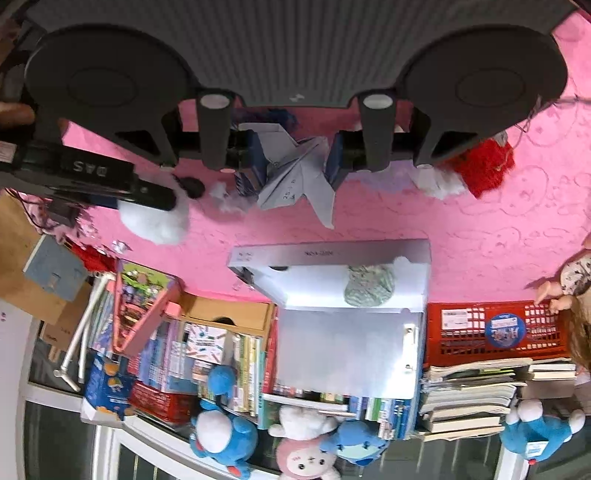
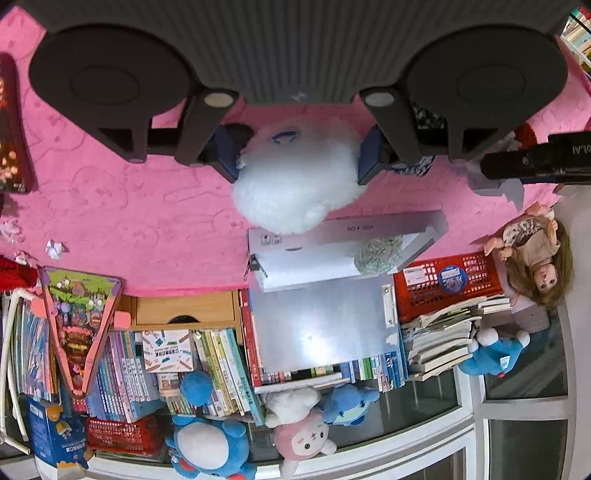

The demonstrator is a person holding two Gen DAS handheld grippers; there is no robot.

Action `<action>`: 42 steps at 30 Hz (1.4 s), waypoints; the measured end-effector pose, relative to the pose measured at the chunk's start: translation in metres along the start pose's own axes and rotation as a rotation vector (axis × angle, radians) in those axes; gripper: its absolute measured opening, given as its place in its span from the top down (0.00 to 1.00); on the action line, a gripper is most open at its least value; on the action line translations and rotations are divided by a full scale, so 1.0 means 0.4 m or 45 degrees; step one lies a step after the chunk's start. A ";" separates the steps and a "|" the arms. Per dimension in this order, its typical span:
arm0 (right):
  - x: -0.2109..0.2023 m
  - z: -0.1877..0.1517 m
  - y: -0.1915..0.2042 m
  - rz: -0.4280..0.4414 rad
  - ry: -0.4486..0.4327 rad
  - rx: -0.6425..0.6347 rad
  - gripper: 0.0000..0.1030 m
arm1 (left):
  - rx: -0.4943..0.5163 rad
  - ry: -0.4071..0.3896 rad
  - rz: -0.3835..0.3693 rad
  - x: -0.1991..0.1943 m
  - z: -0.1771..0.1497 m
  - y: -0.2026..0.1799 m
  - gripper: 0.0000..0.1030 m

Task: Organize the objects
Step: 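Carry the white plush and white paper into the box with both grippers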

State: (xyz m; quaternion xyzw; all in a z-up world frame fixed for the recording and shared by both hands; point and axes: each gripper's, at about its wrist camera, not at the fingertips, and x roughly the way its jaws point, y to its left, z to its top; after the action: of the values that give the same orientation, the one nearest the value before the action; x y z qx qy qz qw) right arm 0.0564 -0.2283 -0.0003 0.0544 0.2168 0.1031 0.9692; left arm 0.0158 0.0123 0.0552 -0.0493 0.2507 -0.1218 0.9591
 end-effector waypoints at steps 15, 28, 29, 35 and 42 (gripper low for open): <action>0.117 0.168 -0.055 0.094 0.075 0.052 0.33 | -0.099 -0.038 0.069 0.092 0.201 0.127 0.61; 0.281 0.300 -0.062 0.116 0.108 0.108 0.33 | -0.119 0.020 0.065 0.271 0.347 0.186 0.61; 0.296 0.308 -0.066 0.121 0.109 0.118 0.33 | -0.148 0.022 0.045 0.293 0.356 0.199 0.61; 0.402 0.340 -0.088 0.138 0.156 0.193 0.33 | -0.170 0.067 0.099 0.398 0.388 0.243 0.61; 0.550 0.333 -0.076 0.109 0.250 0.158 0.33 | -0.184 0.071 0.211 0.540 0.427 0.292 0.61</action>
State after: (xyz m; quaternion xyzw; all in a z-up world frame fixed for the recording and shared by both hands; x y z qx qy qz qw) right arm 0.3139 -0.2167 0.0251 0.1130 0.3142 0.1356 0.9328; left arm 0.3070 0.0748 0.0843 -0.0940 0.2884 -0.0252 0.9525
